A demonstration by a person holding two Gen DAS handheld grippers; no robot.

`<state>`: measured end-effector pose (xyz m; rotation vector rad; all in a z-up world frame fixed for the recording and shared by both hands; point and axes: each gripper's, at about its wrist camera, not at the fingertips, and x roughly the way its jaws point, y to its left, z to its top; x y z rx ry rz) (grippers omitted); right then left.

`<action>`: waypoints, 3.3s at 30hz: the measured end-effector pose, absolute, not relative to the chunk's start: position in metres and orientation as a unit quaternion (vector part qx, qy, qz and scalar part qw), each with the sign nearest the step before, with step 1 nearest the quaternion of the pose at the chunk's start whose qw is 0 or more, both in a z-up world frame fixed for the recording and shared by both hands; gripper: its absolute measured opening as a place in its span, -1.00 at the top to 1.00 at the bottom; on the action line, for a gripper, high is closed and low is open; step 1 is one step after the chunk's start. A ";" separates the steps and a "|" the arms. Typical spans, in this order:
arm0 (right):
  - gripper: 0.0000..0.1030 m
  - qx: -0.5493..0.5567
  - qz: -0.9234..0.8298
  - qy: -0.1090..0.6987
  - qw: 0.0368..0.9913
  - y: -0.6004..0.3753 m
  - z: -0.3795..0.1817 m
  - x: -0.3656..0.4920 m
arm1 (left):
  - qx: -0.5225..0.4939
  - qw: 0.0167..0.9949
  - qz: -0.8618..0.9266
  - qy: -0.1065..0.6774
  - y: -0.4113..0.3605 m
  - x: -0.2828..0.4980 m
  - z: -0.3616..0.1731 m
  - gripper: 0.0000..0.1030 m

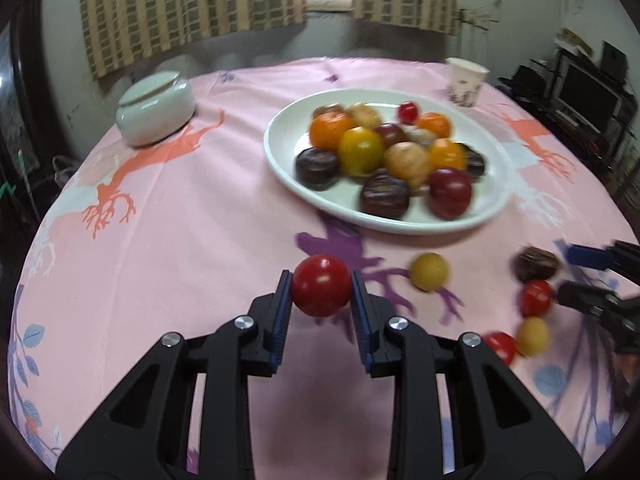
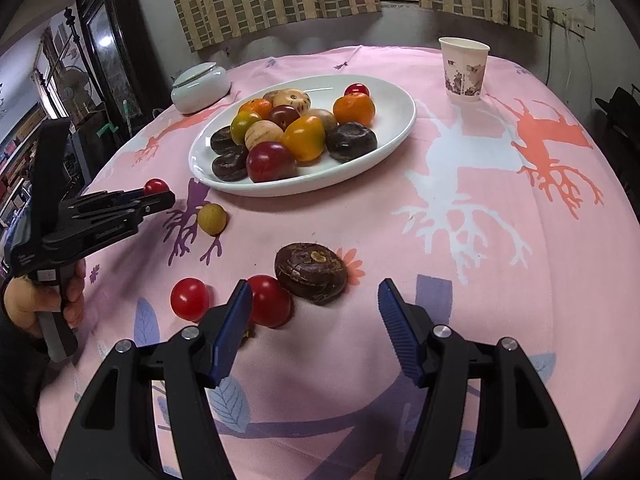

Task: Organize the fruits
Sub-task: 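Grasp a red tomato with the left tool and lift it, then grasp the brown round fruit with the right tool while the left tool holds the tomato, then place the tomato and brown fruit on the white plate and open both tools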

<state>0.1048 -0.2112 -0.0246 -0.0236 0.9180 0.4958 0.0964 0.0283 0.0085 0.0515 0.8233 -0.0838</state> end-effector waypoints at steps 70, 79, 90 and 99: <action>0.15 -0.043 0.216 0.362 0.906 -0.153 0.045 0.198 | -0.025 0.917 -0.059 0.393 0.018 0.188 0.054 0.44; 0.15 -0.021 0.209 0.385 0.899 -0.134 0.019 0.241 | -0.027 0.911 -0.036 0.409 0.018 0.219 0.034 0.44; -0.27 0.033 0.202 0.359 0.910 -0.147 0.025 0.232 | -0.033 0.930 0.002 0.366 0.033 0.196 0.051 -0.49; -0.27 0.055 0.205 0.379 0.901 -0.191 0.024 0.181 | 0.019 0.940 -0.015 0.342 0.011 0.138 0.063 -0.56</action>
